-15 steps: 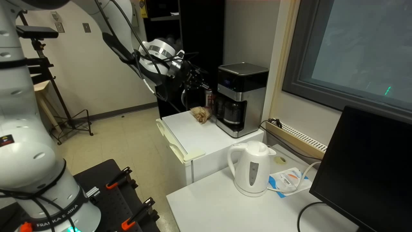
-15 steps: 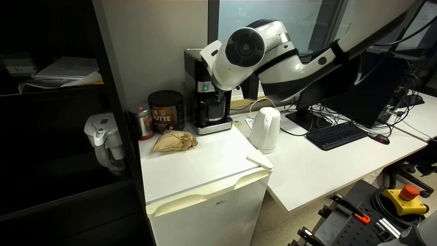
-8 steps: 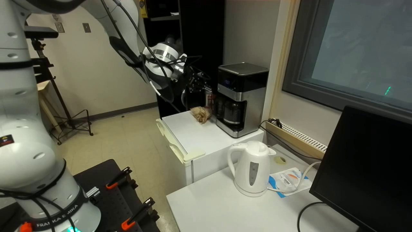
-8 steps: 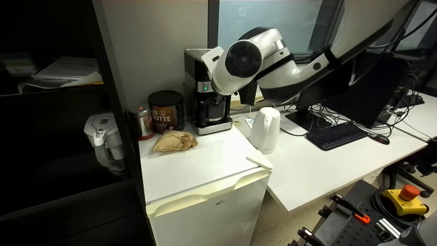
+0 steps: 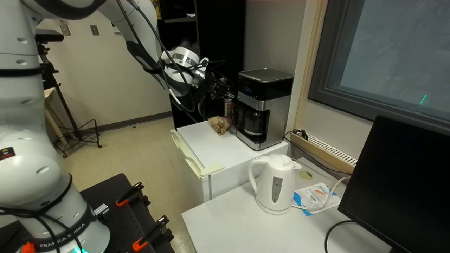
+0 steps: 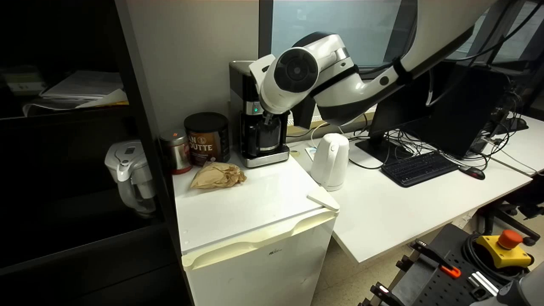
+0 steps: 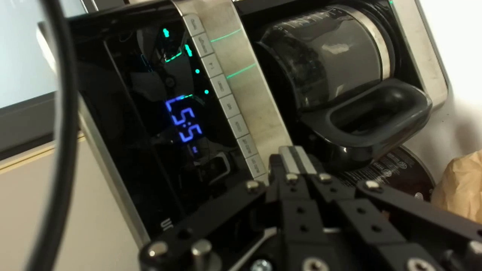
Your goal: Press a button on the coffee maker machine
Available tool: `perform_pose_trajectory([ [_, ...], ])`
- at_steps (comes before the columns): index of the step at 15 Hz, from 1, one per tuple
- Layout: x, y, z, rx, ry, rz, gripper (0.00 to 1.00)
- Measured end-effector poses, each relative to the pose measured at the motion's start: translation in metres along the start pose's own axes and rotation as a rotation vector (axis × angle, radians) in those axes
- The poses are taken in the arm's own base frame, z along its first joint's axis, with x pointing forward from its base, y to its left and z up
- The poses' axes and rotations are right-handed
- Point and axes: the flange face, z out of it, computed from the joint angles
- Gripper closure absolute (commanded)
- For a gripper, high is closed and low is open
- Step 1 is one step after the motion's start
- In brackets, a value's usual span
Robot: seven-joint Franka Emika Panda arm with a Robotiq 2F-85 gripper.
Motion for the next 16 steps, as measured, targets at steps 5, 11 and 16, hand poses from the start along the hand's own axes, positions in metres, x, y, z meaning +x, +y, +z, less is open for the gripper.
perform_pose_trajectory([
  [5, 0.004, 0.001, 0.010, -0.004, -0.004, 0.010, 1.00],
  [11, 0.010, -0.001, 0.022, -0.003, -0.008, 0.016, 1.00],
  [16, 0.015, -0.002, 0.029, -0.002, -0.007, 0.021, 1.00],
])
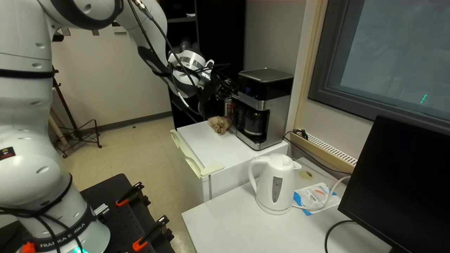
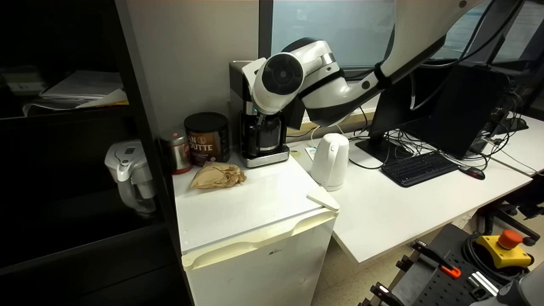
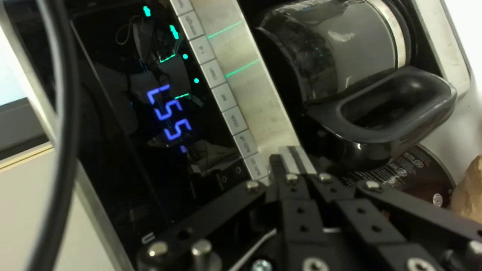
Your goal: Press a button on the coffee maker machine
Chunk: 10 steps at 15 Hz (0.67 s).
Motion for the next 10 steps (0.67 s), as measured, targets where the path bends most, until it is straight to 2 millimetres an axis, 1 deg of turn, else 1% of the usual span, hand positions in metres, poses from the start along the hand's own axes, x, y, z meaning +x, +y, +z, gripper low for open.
perform_pose_trajectory([
  [10, 0.0081, -0.0037, 0.0094, 0.008, -0.002, 0.016, 1.00],
])
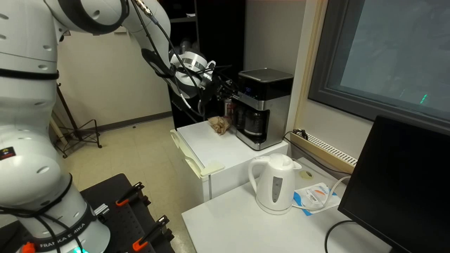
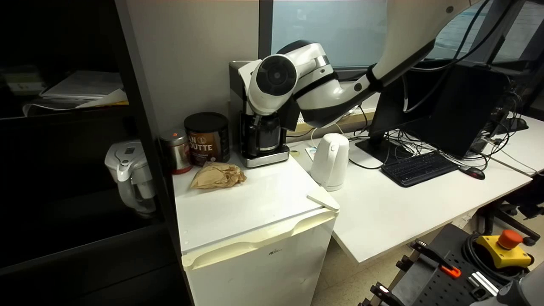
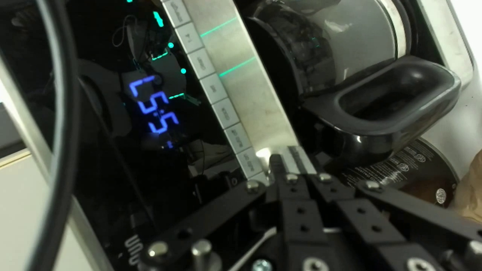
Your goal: Press a button on the coffee maker machine
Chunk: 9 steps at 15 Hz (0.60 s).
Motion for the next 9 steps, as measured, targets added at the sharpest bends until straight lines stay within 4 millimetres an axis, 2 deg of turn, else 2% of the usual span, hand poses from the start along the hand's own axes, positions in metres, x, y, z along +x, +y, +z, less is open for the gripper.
perform_pose_trajectory([
  [9, 0.0038, -0.0018, -0.0009, -0.002, 0.003, -0.001, 1.00],
])
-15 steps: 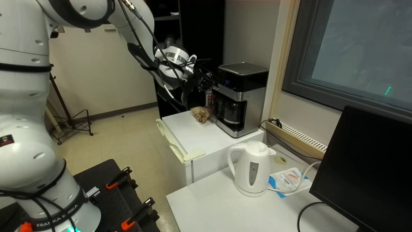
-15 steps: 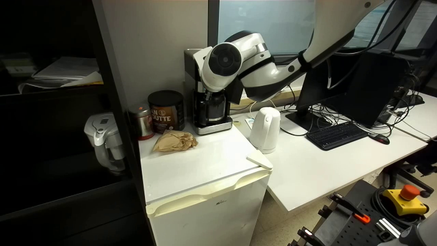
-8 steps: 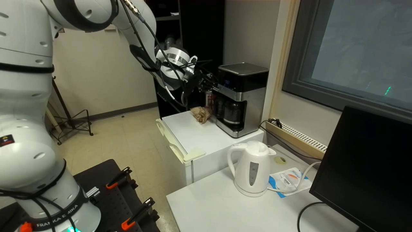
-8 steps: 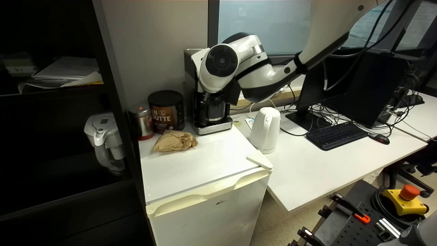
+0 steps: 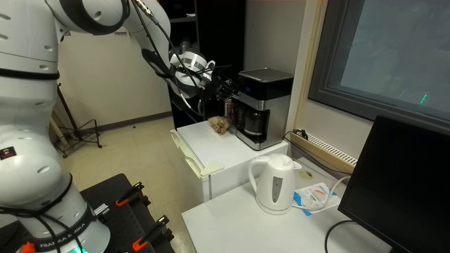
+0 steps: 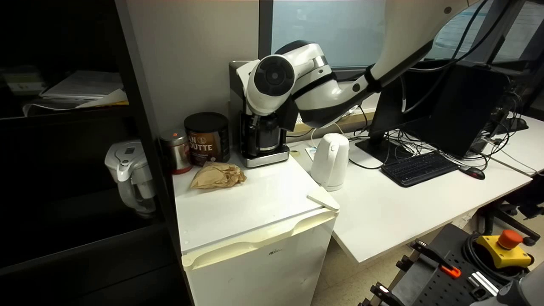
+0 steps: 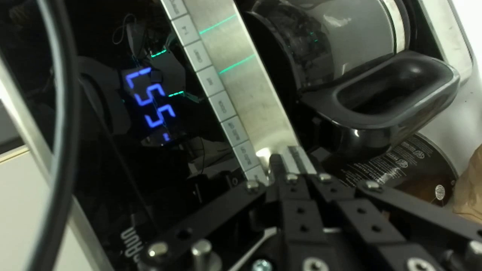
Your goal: Press a button on the coffee maker machine
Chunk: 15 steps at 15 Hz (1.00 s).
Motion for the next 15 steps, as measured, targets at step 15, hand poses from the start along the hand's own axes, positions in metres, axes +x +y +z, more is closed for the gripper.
perform_pose_trajectory([
  [15, -0.026, -0.012, -0.036, 0.015, 0.058, -0.103, 1.00],
])
